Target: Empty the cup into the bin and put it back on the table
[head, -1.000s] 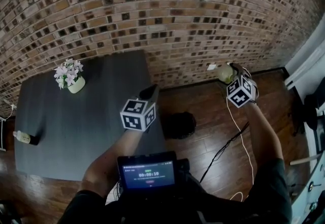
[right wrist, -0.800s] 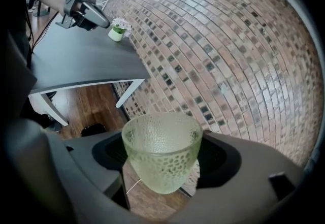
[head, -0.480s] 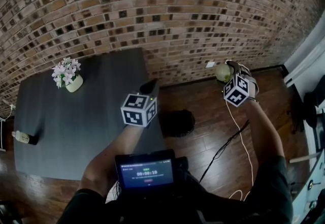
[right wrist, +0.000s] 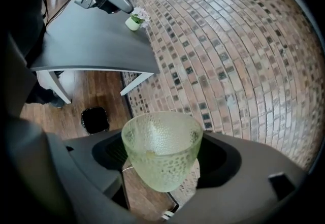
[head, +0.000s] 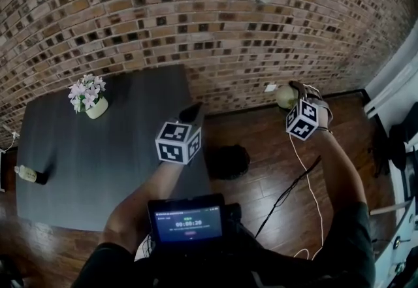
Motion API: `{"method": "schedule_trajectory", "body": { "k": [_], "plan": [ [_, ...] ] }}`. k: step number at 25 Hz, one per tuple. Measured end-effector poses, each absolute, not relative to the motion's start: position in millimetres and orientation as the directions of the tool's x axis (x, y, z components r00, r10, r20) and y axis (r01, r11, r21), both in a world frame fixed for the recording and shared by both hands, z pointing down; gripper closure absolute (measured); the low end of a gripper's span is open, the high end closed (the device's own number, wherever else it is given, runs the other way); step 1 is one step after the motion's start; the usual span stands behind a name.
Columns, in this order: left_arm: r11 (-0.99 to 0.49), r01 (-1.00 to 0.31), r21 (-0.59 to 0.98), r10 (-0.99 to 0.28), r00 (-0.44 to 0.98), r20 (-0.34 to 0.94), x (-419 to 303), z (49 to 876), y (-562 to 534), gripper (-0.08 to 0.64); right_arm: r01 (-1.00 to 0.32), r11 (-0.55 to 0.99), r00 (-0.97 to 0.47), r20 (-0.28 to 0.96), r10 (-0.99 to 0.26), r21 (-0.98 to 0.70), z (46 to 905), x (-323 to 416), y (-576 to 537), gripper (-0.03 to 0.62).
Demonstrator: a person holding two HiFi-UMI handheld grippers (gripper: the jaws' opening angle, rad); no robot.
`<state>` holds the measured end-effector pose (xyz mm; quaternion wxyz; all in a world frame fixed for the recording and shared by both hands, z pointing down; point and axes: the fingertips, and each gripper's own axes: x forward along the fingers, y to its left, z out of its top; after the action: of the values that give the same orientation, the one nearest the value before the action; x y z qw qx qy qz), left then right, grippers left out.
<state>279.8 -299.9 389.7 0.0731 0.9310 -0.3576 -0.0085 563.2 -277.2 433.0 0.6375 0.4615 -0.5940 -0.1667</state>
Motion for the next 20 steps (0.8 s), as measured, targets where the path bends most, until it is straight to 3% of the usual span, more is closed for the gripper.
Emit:
{"method": "schedule_trajectory", "body": {
  "k": [20],
  "plan": [
    [-0.715,-0.683,0.148,-0.686,0.727,0.041,271.1,393.9,-297.4,0.557,-0.167,0.594,0.291,0.615,-0.733,0.787,422.6,551.6,-279.8,0.201]
  ]
}}
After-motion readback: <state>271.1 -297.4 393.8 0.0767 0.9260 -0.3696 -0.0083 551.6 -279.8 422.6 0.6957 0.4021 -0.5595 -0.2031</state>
